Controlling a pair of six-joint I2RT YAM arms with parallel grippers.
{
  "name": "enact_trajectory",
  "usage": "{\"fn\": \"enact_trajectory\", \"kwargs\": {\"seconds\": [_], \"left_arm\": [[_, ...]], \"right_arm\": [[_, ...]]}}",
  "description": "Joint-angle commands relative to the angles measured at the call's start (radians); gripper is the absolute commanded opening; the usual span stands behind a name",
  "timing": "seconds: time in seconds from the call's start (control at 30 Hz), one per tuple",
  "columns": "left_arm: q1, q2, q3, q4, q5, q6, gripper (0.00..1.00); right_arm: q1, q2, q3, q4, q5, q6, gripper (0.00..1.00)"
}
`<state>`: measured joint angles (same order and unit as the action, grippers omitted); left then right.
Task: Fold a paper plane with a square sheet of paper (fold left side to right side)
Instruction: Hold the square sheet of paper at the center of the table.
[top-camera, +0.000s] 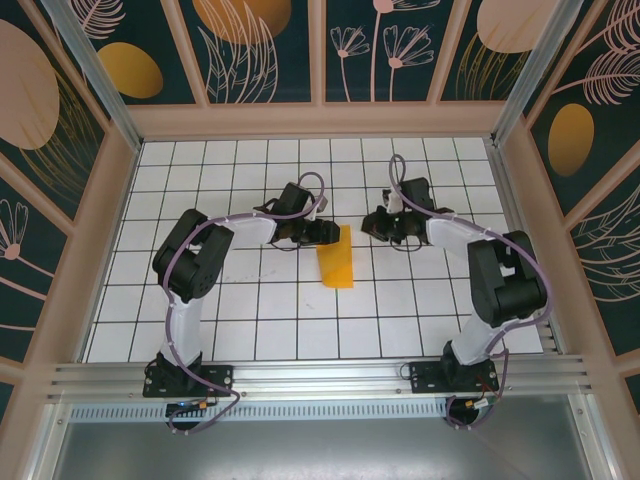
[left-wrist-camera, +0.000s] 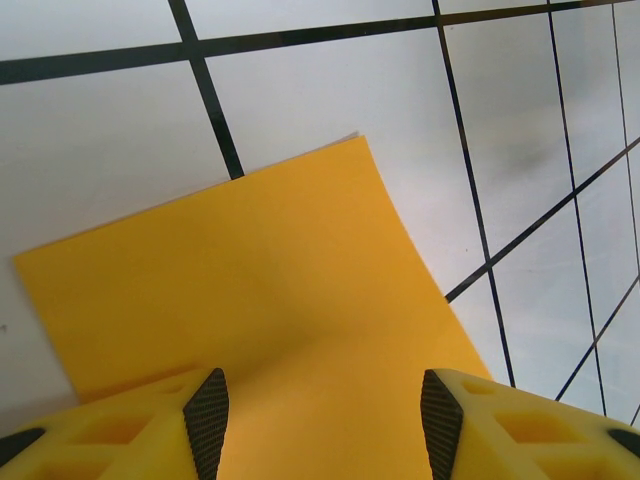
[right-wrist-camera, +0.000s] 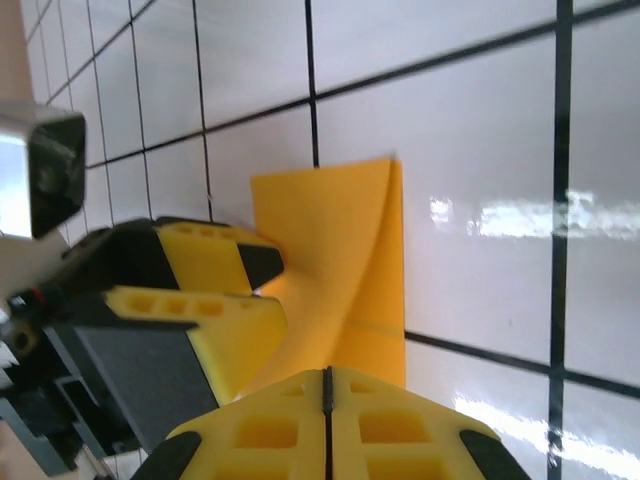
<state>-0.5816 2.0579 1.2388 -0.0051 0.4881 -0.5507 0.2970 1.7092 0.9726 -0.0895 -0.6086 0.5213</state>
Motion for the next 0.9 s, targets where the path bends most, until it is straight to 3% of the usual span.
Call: {"fn": "enact_trajectory", "kwargs": {"seconds": [0.0,0.57,0.87], "left_arm": [[-0.011,0.064,0.002,-0.041,-0.040,0.018,0.57],[-0.017,0.065,0.017,-0.044,-0.035,0.020,0.56],[-0.019,0.053,0.016,-0.048,-0.031,0.035,0.56]], "right_arm": [[0.014,0.092,0.082,0.032,-0.039,0.022,0.07],[0.073,0.348,0.285,-0.015,-0.087,-0.003,0.07],[0.083,0.395,0.306,-0.109,-0.034,-0.056,0.07]]}}
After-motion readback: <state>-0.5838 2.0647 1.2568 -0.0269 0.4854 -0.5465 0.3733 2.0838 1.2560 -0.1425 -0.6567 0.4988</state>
